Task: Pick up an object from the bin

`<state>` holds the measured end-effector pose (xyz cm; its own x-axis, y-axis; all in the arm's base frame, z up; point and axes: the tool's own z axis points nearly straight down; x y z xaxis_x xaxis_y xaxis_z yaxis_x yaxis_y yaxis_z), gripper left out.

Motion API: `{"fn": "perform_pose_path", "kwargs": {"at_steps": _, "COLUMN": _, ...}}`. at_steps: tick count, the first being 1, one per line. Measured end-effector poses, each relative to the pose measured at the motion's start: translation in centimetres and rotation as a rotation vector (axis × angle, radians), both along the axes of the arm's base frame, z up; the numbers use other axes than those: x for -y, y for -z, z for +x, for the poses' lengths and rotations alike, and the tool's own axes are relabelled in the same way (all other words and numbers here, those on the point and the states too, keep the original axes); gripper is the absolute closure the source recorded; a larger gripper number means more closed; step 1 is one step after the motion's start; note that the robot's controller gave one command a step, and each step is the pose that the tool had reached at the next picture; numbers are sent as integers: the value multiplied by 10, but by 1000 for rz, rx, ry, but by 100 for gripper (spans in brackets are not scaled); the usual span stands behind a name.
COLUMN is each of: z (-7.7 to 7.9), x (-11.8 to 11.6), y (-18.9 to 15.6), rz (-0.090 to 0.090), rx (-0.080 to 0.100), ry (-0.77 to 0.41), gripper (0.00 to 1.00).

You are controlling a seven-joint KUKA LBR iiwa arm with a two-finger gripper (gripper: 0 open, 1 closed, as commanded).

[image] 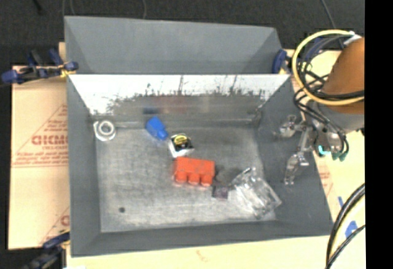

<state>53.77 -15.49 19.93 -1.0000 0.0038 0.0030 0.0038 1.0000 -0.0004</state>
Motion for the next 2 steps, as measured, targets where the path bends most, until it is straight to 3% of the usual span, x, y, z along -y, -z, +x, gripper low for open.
{"fn": "perform_pose_path", "kwargs": {"at_steps": 1, "z": -9, "x": -42, "y": 95, "rz": 0, "rx": 11, "ry": -117, "gripper": 0}}
{"fn": "perform_pose_path", "kwargs": {"at_steps": 2, "z": -27, "x": -31, "y": 73, "rz": -1, "rx": 8, "ry": 192, "gripper": 0}}
